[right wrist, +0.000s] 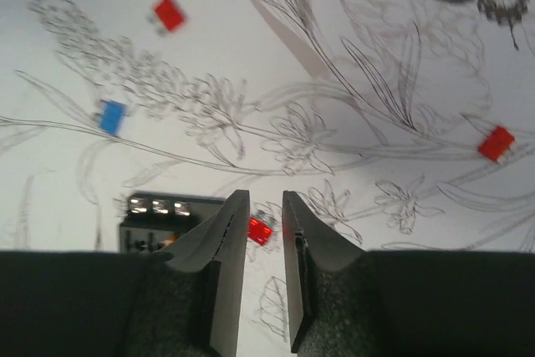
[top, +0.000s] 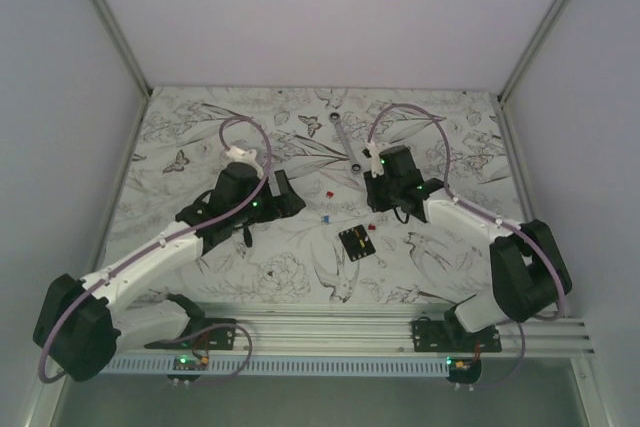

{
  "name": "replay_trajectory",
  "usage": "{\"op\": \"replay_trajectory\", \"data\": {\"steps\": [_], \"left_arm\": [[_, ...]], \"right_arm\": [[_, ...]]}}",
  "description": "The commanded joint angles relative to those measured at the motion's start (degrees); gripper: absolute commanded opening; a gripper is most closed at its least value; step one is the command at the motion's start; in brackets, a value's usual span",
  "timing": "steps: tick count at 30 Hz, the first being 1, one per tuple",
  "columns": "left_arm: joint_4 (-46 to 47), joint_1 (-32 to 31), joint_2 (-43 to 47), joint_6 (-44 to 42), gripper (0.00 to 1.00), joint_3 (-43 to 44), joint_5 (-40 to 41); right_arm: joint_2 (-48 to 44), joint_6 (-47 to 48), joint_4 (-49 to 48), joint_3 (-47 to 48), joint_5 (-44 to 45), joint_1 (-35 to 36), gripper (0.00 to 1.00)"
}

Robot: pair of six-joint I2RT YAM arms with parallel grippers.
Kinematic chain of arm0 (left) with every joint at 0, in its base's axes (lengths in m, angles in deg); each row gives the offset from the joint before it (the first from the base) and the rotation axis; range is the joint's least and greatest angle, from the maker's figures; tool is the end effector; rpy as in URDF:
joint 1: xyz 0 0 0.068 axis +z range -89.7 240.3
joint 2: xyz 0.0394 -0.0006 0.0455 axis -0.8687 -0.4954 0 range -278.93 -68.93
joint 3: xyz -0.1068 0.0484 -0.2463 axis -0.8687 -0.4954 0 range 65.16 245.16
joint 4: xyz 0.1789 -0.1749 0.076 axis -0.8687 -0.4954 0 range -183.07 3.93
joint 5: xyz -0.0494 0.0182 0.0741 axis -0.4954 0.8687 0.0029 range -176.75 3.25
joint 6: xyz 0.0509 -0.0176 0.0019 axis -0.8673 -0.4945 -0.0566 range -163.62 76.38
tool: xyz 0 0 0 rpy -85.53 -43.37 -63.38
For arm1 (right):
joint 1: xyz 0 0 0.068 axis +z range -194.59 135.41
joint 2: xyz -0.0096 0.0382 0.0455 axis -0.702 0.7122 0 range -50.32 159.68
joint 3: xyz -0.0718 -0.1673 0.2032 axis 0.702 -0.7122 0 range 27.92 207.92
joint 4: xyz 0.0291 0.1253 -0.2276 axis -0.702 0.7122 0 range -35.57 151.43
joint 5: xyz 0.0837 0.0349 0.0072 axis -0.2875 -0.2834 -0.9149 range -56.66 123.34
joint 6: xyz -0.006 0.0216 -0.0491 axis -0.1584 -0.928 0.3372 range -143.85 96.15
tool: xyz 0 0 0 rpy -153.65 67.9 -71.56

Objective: Snap on the fuse box
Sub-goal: Pick up the fuse from the center of the board.

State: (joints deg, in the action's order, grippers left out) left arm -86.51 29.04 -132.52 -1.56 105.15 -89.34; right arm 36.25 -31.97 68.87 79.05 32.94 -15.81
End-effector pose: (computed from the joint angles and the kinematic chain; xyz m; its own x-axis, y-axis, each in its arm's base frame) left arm 0.2139 -0.1318 0.2622 -0.6295 -0.4008 -0.6657 0.1778 0.7597 -0.6255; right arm 0.2709 0.1492 0.2000 -0.7320 -0.2409 -0.6372 -0.3859 0.9175 0.0964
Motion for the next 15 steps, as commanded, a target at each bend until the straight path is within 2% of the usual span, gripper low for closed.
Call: {"op": "replay_trajectory", "data": {"steps": [1,6,9,13,15], "left_arm": [[3.2,0.4,-2.4,1.6,0.91,3.8,-3.6],[3.0,0.6,-1.7,1.3,0.94,1.8,-2.5],[2.5,1.0,-0.6,1.1,0.95,0.0,-1.7],[1.2,1.6,0.2,0.4,0.97,-1.1,-1.0],[0.5,1.8,0.4,0.0,0.98,-1.3,-0.9]], "right_arm": [[-2.3,1.3,-2.9,0.4,-1.4,1.7,0.30],[0.3,2.2,3.9,2.1,1.4,1.7,0.34],[1.0,-1.9,7.5,3.4,4.8,2.6,0.35],[1.6,-11.1,10.7,4.1,11.9,6.1,0.45],[2.3,-14.2,11.0,3.8,13.7,7.3,0.45]]}}
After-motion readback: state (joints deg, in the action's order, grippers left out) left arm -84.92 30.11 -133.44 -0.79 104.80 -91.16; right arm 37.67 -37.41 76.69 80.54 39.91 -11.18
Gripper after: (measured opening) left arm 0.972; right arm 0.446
